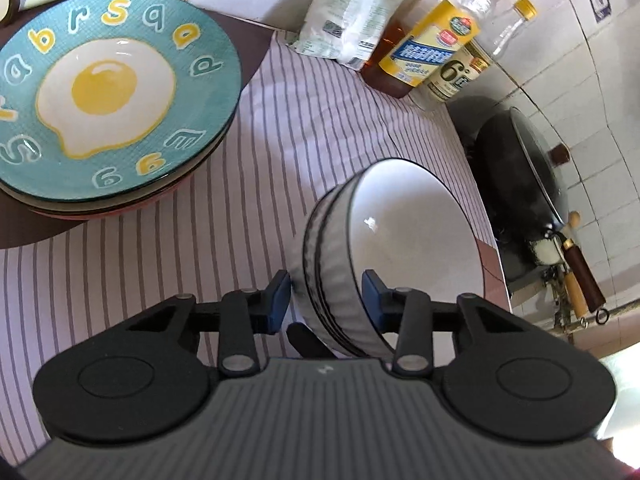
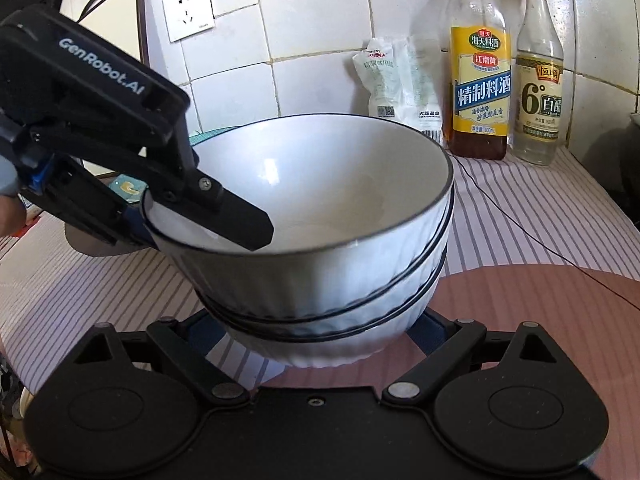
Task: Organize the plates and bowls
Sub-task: 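Lift the bowl stack with both grippers and carry it over the plates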
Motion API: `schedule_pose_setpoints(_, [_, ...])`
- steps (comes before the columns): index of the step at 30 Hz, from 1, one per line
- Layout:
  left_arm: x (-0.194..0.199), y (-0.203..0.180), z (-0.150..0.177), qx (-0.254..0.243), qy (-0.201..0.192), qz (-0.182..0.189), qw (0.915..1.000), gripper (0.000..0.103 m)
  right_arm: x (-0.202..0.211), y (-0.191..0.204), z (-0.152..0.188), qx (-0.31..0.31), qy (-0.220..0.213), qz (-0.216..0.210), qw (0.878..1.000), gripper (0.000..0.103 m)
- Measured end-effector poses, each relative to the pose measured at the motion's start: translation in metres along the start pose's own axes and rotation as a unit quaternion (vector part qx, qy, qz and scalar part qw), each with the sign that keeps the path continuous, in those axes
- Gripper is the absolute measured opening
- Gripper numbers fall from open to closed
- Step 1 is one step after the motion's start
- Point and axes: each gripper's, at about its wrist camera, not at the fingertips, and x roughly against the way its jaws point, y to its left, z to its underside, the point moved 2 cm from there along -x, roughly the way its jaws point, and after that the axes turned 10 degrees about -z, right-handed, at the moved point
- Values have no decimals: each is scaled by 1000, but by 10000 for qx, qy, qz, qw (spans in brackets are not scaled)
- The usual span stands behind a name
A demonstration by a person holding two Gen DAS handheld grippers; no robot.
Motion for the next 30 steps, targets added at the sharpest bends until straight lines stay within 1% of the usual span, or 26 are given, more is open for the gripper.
schedule_pose_setpoints(3, [-6,2,-2,90,13,-109,9999,38,-1,0,-1,10,-23,7,10000,97])
schedule_pose_setpoints(5, [-8,1,-3,85,22,-33,10000,35,-1,-1,-1,-8,-30,-21,10000,97])
schedule_pose_setpoints(8, [-7,-2,-3,-73,3,-76,9999,33,-1,-3,-2,-2,-42,-73,10000,97])
schedule_pose_setpoints(12, [-4,-4,-2,-146,71,-162,9997,32,0,-4,-3,82,26,-139,9999,97])
schedule_pose_setpoints(16, [-2,-7,-2,-282,116,-300,9991,32,0,-3,-4,199,73,-203,9996,97])
schedule_pose_setpoints(18, [3,-7,-2,-302,90,-303,9990,33,1,-2,-6,215,98,-248,9994,97])
schedule_pose_setpoints(20, [10,-4,-4,-255,42,-270,9993,33,4,-2,-11,198,48,-327,9993,96])
schedule_pose_setpoints(23, [26,-1,-9,-240,-119,-280,9992,33,7,5,-21,446,-4,-359,9984,95])
schedule_pose_setpoints(26, [46,0,-17,-318,-357,-441,9979,33,5,13,-34,577,-152,-457,9972,95])
schedule_pose_setpoints(30, [72,7,-30,-348,-627,-661,9952,33,-4,24,-58,656,-319,-705,9948,95])
